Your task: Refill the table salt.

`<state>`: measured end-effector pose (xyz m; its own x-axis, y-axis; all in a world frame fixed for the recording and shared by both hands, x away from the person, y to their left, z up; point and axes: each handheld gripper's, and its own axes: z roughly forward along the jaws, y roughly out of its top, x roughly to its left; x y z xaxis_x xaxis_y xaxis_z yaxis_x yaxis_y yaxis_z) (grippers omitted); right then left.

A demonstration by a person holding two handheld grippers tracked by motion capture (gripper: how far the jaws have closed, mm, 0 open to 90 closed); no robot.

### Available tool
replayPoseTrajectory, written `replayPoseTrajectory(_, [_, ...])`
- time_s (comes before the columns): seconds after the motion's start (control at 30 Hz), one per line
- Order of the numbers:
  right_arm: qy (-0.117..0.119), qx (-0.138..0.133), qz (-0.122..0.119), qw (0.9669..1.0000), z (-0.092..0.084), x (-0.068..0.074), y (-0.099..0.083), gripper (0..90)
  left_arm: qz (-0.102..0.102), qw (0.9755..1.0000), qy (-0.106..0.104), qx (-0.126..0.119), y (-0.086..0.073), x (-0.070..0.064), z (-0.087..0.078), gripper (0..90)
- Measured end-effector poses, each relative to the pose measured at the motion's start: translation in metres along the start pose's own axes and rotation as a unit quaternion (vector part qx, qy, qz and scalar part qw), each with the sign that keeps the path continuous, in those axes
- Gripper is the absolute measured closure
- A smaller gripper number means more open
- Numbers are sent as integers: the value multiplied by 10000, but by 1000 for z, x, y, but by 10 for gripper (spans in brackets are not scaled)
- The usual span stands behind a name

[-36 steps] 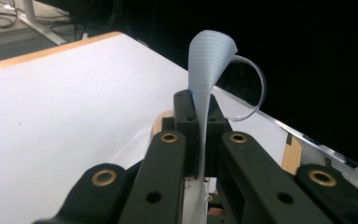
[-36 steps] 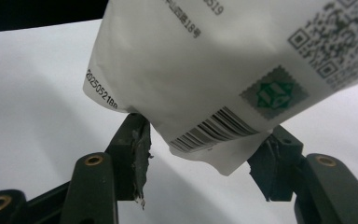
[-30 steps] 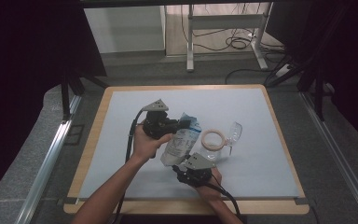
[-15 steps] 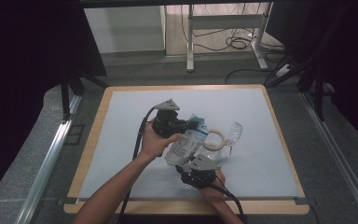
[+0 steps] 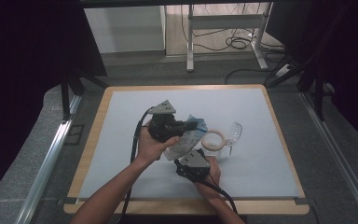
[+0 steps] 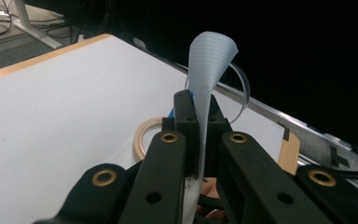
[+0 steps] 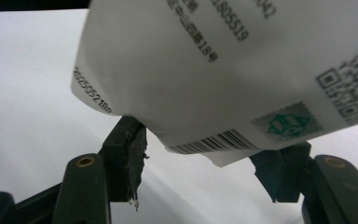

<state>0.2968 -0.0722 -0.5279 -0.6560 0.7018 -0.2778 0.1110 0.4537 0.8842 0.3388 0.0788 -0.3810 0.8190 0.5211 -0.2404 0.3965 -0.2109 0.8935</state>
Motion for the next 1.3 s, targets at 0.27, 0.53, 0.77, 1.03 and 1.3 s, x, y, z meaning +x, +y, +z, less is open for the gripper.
replayPoseTrajectory(0.27, [-48,65,133,9999,4,2,1,418,-100,9999,7,-25,0,5,-1,898])
replayPoseTrajectory(0.53, [521,-69,559,9971,-5,0,2,505,-98,9999,34,51,3,9,5,898])
replayPoseTrajectory(0.77, [1054,-83,822,9910,-12,0,3,511,-24,9995,74,293,5,12,16,898])
replayPoseTrajectory(1.03, [1196,-43,929,9885,-18,0,-2,512,-60,9987,12,511,4,20,29,898])
replayPoseTrajectory(1.3, [1263,-51,1095,9859,-17,-3,-5,512,51,9972,18,752,7,25,42,898])
